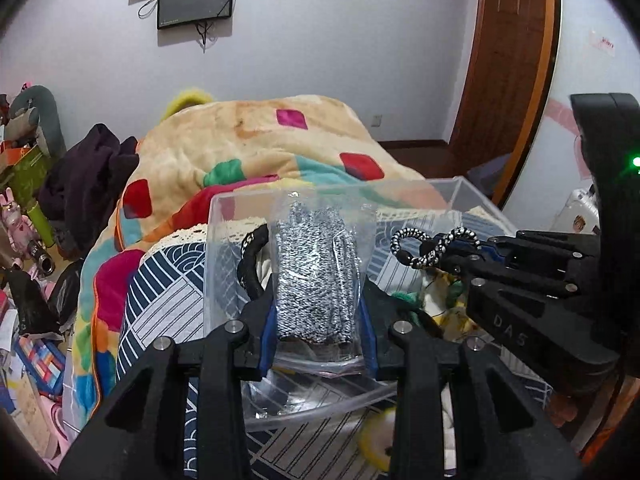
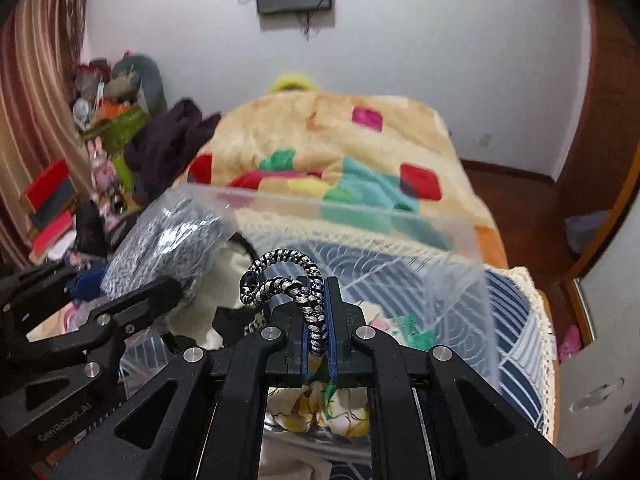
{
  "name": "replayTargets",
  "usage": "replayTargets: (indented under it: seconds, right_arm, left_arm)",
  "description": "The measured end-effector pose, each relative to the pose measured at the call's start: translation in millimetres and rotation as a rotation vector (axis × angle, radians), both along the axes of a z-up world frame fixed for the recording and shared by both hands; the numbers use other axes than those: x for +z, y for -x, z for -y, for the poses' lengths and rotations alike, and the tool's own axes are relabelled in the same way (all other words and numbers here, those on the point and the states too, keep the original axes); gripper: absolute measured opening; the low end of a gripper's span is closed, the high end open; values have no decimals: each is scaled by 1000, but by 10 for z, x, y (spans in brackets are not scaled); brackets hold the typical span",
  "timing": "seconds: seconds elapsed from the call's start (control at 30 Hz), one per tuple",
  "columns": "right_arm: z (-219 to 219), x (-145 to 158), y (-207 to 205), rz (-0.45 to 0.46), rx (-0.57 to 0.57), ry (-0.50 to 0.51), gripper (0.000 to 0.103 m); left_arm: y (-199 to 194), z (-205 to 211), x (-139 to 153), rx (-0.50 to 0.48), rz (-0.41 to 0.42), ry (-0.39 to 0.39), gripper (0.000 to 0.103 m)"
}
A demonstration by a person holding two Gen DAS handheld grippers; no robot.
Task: Organize soft objects
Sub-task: 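Lower the steel wool bag into the box with the left tool while the right tool drops the bracelet in, then grasp the yellow felt ball with the left tool while the right tool grasps the white drawstring bag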
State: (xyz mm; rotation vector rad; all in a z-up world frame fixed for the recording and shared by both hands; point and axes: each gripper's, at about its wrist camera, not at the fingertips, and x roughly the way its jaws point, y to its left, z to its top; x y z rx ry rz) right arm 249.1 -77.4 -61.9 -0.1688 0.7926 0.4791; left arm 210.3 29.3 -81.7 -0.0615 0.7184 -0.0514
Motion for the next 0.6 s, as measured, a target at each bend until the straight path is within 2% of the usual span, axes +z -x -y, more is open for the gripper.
replayTargets:
  seconds: [0.2, 0.27, 0.33, 0.43, 0.6]
  right_arm:
    - [30, -106, -7, -62, 20, 30, 9]
    - [62, -108, 17, -71, 26, 28, 16]
    - [99, -80, 57, -58, 26, 29, 31]
    - [170, -13, 103, -34, 25, 21, 43]
    - [254, 113, 207, 18, 16, 20, 45]
  left_arm:
    - [42, 29, -31, -20, -11, -23, 40]
    - [73, 28, -12, -21, -4, -31, 42]
    - [126, 25, 26, -19, 9, -27, 46]
    - [203, 12, 100, -21, 29, -18, 51]
    - [382, -9, 241, -15, 77, -14, 58]
